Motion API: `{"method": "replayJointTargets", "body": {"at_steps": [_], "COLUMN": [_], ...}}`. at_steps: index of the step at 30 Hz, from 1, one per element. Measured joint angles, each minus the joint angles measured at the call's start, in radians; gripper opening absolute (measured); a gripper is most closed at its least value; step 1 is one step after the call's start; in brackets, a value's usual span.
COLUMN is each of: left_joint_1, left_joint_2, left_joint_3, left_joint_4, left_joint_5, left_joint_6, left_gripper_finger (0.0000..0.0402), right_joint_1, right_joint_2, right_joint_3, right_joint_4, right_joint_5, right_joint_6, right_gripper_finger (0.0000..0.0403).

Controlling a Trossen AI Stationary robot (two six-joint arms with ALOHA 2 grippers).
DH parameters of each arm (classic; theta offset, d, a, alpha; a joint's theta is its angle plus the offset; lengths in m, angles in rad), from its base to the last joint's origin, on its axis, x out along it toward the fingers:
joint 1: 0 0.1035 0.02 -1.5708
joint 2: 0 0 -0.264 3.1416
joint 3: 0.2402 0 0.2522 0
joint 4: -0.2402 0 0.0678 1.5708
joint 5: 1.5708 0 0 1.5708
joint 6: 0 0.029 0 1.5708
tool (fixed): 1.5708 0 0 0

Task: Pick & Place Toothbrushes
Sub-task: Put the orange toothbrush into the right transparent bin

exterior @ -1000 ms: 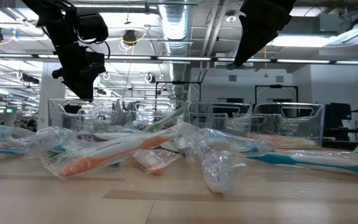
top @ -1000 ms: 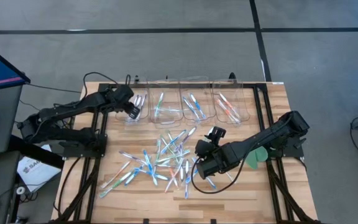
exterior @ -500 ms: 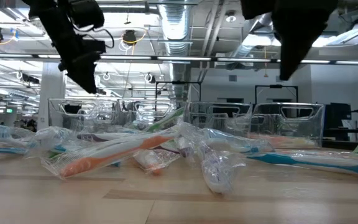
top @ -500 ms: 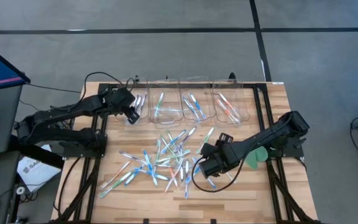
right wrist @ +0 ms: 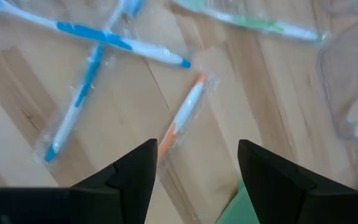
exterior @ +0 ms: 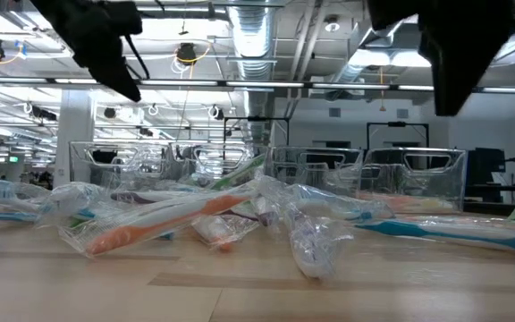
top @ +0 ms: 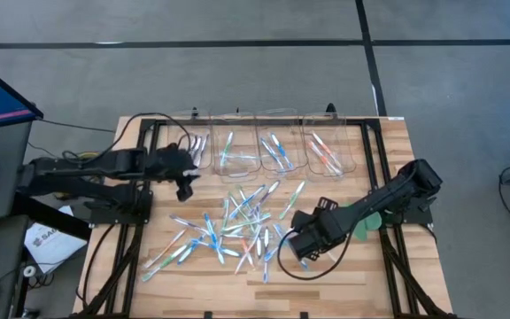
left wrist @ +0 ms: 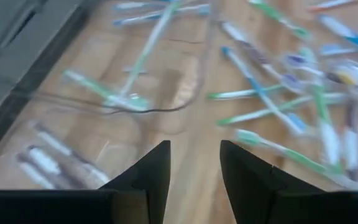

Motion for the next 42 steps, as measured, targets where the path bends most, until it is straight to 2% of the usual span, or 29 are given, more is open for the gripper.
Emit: {"method": "replayJointTargets", "body": {"at_steps": [4, 8, 16, 21, 27, 33, 42], "left_joint_1": [-0.075, -0.125, -0.145, -0.145, -0.145, -0.145, -0.144], "left_joint_2": [-0.001, 0.0, 0.001, 0.002, 0.002, 0.002, 0.002], "left_joint_3": [0.0, 0.0, 0.0, 0.0, -0.005, -0.083, -0.15], "left_joint_4": [0.001, 0.008, 0.022, 0.023, 0.034, 0.082, 0.131], "left_joint_5": [0.001, 0.001, 0.002, 0.002, 0.001, 0.0, 0.001], "left_joint_6": [0.0, -0.012, -0.053, -0.053, -0.054, -0.054, -0.054], "left_gripper_finger": [0.0134, 0.0134, 0.0134, 0.0134, 0.0134, 0.0134, 0.0134], "right_joint_1": [-0.003, -0.019, -0.064, -0.085, -0.115, -0.152, -0.191], "right_joint_2": [-0.019, -0.032, -0.033, -0.033, -0.033, -0.038, -0.038], "right_joint_3": [-0.108, -0.223, -0.348, -0.383, -0.431, -0.502, -0.525], "right_joint_4": [0.033, 0.146, 0.327, 0.394, 0.544, 0.636, 0.655], "right_joint_5": [-0.063, -0.099, -0.114, -0.137, -0.22, -0.22, -0.195], "right_joint_6": [0.004, -0.004, -0.012, -0.034, -0.083, -0.083, -0.091], "right_gripper_finger": [0.0218, 0.0218, 0.0218, 0.0218, 0.0218, 0.0218, 0.0218]}}
